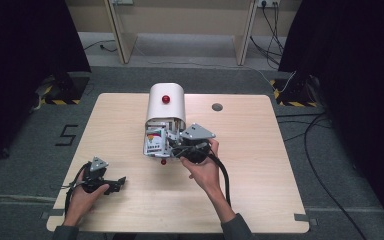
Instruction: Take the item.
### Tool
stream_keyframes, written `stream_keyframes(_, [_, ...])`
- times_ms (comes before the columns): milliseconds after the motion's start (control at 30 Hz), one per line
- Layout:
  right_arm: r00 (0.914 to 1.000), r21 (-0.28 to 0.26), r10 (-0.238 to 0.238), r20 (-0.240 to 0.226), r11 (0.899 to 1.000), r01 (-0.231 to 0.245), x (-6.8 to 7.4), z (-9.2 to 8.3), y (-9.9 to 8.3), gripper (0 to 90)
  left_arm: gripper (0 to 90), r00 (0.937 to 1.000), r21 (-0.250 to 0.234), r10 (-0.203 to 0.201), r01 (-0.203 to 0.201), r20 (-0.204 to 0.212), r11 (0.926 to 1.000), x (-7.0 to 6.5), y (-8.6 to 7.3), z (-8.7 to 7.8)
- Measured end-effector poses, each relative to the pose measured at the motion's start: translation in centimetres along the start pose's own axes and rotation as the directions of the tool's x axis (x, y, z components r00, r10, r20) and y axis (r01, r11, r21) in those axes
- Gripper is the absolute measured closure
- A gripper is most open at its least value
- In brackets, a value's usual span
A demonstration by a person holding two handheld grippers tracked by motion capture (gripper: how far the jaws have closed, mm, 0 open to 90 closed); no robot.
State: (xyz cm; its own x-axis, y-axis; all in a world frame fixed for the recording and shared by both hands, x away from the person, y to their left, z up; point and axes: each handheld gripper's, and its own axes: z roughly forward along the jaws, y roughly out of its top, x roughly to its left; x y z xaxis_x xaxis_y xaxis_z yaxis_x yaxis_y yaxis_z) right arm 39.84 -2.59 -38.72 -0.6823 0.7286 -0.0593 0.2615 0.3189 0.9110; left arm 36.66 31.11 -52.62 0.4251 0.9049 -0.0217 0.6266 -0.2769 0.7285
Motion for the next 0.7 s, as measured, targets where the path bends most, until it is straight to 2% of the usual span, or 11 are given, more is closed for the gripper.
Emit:
stream_keyframes(267, [0.9999, 0.008, 0.013, 0.011, 1.000, -0.013, -0.2, 0.9, -0.1, 56.7, 0.0, 1.0000, 0.000, 0.000, 0.000, 0.001, 1.0000, 0.0, 0.0, 0.0])
stream_keyframes(467, [0.9994, 0.000, 0.024, 0.026, 1.000, -0.024, -0.6, 1.5, -0.3, 66.4, 0.0, 1.0000, 0.000, 0.000, 0.000, 0.000, 1.0000, 0.0, 0.0, 0.0])
stream_keyframes(500, [0.9993, -0.011, 0.024, 0.030, 1.000, -0.023, -0.7, 1.6, -0.3, 71.2, 0.0, 1.0000, 0.000, 0.000, 0.000, 0.000, 1.0000, 0.0, 0.0, 0.0])
stream_keyframes(533, [0.9993, -0.011, 0.024, 0.030, 1.000, -0.023, -0.7, 1.6, -0.3, 71.2, 0.0, 1.0000, 0.000, 0.000, 0.000, 0.000, 1.0000, 0.0, 0.0, 0.0])
stream_keyframes(633, [0.9995, -0.018, 0.005, 0.033, 1.000, -0.005, -0.5, 1.4, -0.3, 79.5, 0.0, 1.0000, 0.000, 0.000, 0.000, 0.000, 1.0000, 0.0, 0.0, 0.0])
stream_keyframes(700, [0.9994, -0.020, 0.003, 0.034, 1.000, -0.003, -0.5, 1.3, -0.2, 81.1, 0.0, 1.0000, 0.000, 0.000, 0.000, 0.000, 1.0000, 0.0, 0.0, 0.0])
